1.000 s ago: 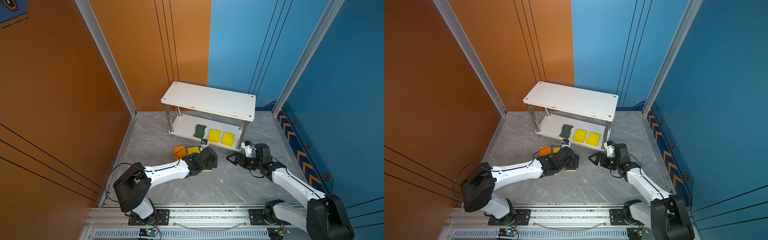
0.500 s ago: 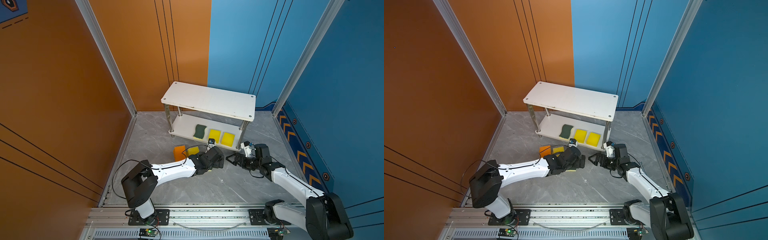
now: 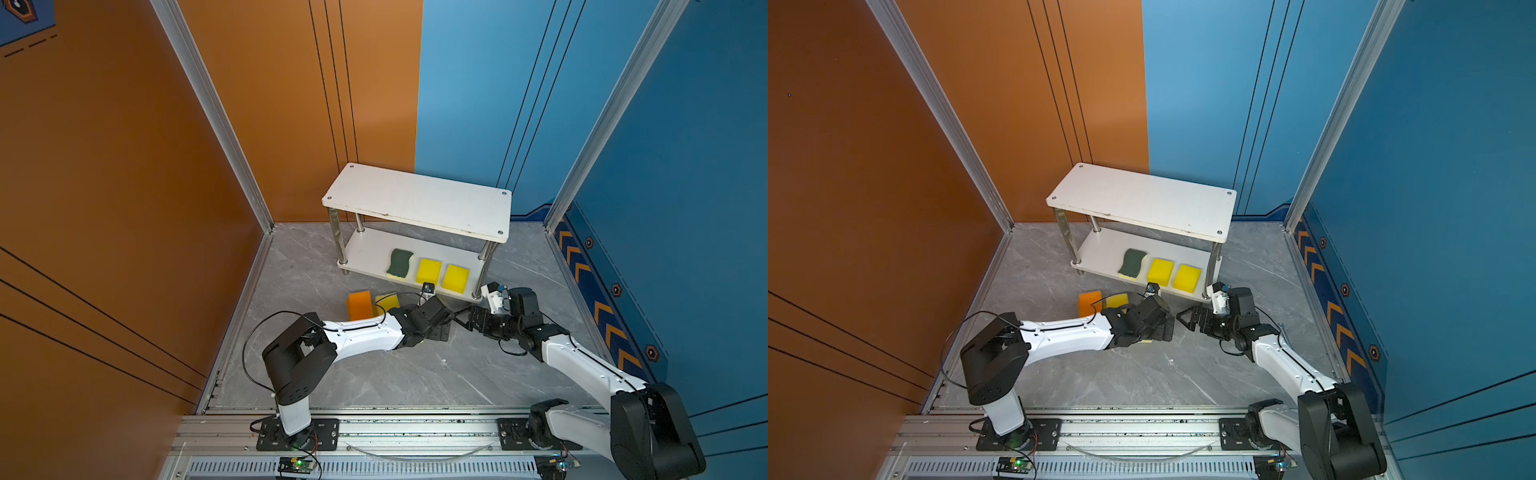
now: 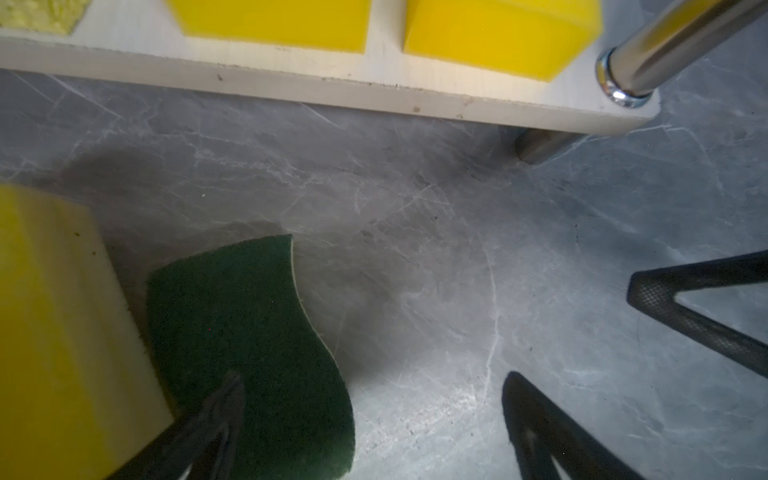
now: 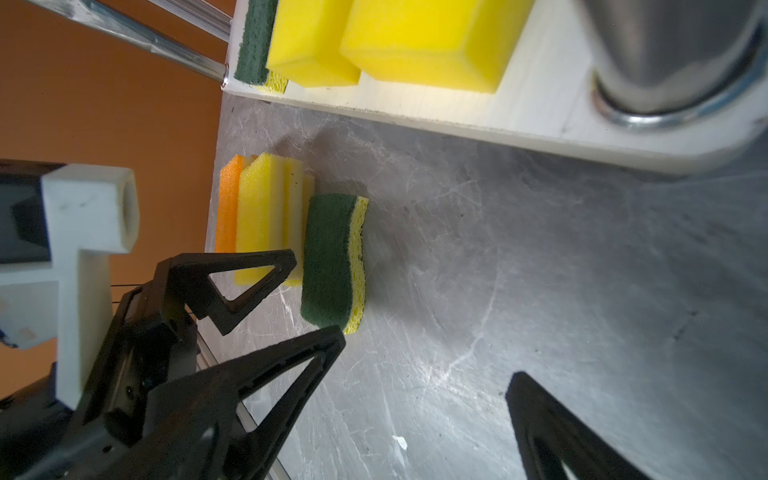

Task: Place and organize the cleaning sponges onto the shelf
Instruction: 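Lower the left gripper over the green scouring pad on the table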

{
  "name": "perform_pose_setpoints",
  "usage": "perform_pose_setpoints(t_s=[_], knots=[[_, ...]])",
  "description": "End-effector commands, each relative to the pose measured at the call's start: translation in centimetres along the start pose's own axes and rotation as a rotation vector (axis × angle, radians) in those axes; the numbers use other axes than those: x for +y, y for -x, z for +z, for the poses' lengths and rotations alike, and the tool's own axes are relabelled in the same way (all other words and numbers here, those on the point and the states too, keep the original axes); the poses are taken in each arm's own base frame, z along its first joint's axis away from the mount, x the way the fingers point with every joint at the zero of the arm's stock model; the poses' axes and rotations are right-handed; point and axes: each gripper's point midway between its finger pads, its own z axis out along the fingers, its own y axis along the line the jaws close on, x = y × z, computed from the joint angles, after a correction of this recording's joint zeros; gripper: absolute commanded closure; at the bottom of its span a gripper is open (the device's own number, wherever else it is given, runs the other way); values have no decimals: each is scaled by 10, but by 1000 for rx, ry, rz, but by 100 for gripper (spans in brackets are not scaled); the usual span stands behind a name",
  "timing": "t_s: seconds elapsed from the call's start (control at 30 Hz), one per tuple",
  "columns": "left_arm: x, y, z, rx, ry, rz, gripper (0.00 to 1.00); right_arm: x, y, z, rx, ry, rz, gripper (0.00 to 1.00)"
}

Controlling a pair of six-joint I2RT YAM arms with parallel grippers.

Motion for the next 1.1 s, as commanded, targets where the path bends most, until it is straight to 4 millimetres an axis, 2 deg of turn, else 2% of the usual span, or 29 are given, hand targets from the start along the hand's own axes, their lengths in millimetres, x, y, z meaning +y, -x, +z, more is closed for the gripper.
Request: perform_pose_setpoints(t_s=[0.0, 0.3, 1.07], knots=[[3, -4, 1, 32, 24, -19, 2, -1, -4, 2, 10, 12, 12, 0], [32, -12, -1, 54, 134, -43, 3, -3, -5, 5, 15, 13, 20, 0], [58, -19, -15, 35, 207, -93, 2, -4, -5, 5, 14, 13, 23, 0]])
